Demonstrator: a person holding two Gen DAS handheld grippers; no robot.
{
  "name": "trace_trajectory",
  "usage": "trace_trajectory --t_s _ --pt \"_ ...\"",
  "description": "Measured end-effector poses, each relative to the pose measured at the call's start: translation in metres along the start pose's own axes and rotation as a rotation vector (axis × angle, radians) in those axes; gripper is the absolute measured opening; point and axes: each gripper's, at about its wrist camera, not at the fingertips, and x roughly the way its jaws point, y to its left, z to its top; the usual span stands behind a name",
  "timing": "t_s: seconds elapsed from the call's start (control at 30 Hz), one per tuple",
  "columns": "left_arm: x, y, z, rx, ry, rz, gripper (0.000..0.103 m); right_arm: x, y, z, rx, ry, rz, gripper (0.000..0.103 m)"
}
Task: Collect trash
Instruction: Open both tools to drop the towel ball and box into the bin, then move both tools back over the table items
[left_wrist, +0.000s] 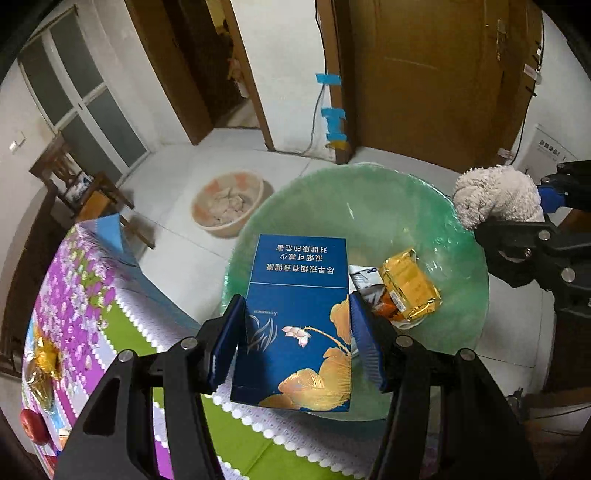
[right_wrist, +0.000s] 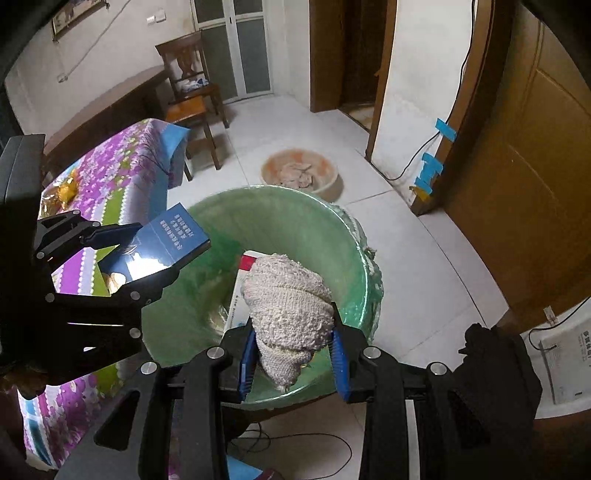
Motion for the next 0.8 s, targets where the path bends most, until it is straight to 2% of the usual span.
trace_trajectory --t_s 0.33,0.37,0.4,0.43,0.47,0.8 --pt "0.001 0.005 0.007 -0.017 0.005 -0.009 0.055 0.014 0.004 0.013 -0.022 0.019 0.007 0.034" --pt "0.001 0.006 0.008 -0.02 0.002 -0.007 0.056 0.015 0.004 0.014 -0.025 0.015 0.005 0.042" --pt "0.002 0.006 0.008 -0.023 0.002 0.002 0.058 0.016 0.005 0.016 -0.03 0.01 0.002 0.057" --pt "0.003 0.008 0.009 -0.03 0.008 0.018 0.07 0.016 0.005 0.016 -0.032 0.001 -0.009 0.064" --pt "0.004 0.01 0.009 -0.038 0.006 0.032 0.075 0.016 0.005 0.017 -0.032 -0.01 -0.022 0.068" --pt "-0.002 0.01 0.001 -0.043 -0.017 0.054 0.075 0.02 -0.001 0.014 -0.018 -0.012 -0.025 0.068"
